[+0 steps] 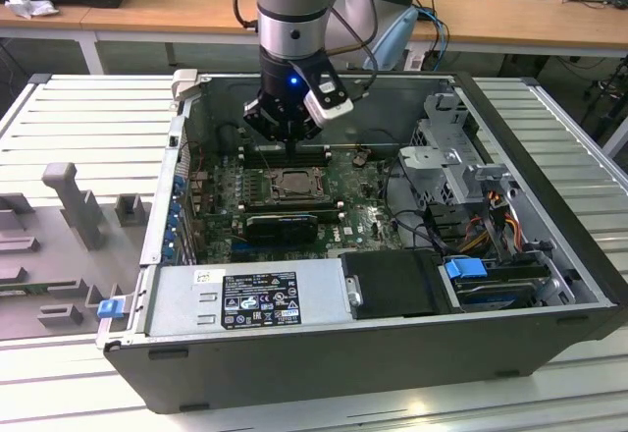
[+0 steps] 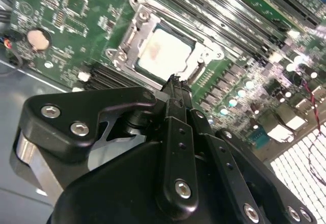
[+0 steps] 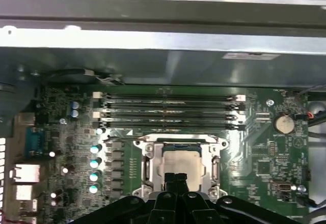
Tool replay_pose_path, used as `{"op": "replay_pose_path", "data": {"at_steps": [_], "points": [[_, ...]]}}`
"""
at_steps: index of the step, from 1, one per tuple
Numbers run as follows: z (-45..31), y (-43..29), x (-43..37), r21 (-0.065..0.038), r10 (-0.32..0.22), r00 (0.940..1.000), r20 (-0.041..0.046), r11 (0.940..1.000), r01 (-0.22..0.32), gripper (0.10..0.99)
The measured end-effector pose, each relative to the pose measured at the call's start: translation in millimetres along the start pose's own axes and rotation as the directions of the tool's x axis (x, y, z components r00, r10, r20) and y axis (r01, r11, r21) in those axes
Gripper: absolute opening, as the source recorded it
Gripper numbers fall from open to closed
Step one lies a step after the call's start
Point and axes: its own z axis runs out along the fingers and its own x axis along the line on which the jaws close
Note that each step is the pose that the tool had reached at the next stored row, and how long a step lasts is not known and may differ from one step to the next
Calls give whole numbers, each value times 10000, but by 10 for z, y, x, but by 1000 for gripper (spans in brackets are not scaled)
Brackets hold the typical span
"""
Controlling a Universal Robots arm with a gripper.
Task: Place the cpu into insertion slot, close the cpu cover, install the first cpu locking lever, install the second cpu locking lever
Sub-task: 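Install the first cpu locking lever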
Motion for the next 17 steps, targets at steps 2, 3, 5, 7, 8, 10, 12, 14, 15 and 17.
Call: {"op": "replay_pose_path", "data": {"at_steps": [2, 3, 5, 7, 8, 10, 12, 14, 15, 17], "points": [[-1, 1, 27, -4, -1, 10000, 1, 10000, 1, 106], [-8, 1, 34, -1, -1, 10000, -1, 10000, 1, 106], [-19, 1, 39, -3, -1, 10000, -1, 10000, 1, 106], [-22, 2, 48, -6, -2, 10000, 2, 10000, 2, 106], [-23, 2, 61, -5, -2, 10000, 1, 10000, 2, 106], [-25, 3, 104, -3, -1, 10000, 0, 10000, 1, 106], [-25, 3, 139, -4, 0, 10000, 0, 10000, 0, 106], [-27, 4, 198, -4, -2, 10000, 0, 10000, 2, 106], [-28, 4, 231, -5, 0, 10000, 1, 10000, 0, 106], [-29, 6, 338, -11, -1, 10000, 0, 10000, 1, 106]]}}
